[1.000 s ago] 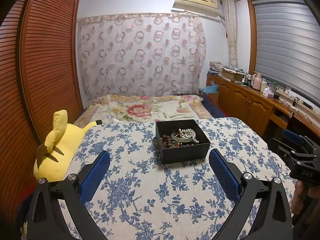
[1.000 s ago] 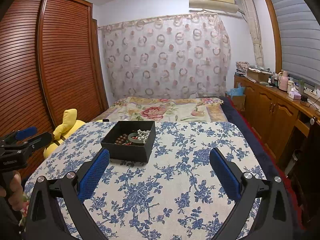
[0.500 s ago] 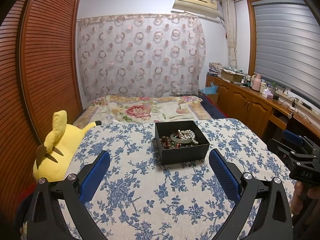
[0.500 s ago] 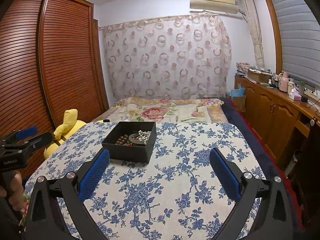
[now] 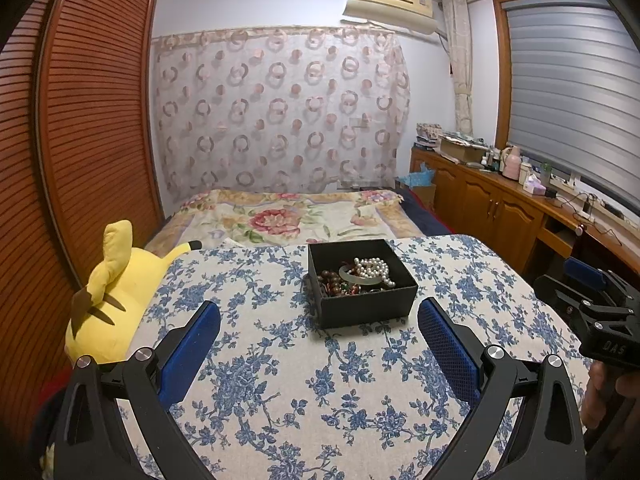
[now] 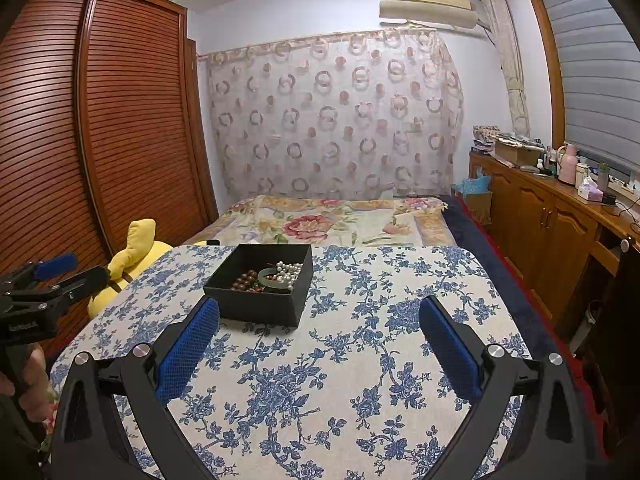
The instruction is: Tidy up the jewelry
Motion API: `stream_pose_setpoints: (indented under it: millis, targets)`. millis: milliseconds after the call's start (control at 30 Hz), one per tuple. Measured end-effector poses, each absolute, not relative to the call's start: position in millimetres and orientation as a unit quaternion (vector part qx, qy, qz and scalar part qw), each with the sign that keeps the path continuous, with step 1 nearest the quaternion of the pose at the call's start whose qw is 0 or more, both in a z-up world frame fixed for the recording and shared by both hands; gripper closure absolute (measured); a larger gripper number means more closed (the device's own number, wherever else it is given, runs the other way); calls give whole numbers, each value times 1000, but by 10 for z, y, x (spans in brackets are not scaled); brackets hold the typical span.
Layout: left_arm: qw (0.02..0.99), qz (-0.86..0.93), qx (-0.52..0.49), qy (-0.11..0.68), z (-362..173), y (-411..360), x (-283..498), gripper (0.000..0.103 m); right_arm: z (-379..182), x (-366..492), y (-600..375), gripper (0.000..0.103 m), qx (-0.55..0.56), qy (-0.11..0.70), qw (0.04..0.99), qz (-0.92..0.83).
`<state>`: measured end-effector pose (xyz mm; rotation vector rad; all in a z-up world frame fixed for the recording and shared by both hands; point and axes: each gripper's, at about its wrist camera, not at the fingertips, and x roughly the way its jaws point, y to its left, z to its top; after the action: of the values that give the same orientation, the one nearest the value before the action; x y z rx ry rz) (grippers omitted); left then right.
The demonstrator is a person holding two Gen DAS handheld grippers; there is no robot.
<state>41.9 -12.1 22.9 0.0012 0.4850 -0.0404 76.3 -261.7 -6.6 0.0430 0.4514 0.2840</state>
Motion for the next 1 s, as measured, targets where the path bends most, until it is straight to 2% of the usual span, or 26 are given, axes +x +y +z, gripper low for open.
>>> stream_pose_setpoints:
  millis: [1000]
  targets:
    - [971, -22, 1, 238, 219, -134, 416, 7, -69, 753, -2605, 2, 20, 222, 965, 140]
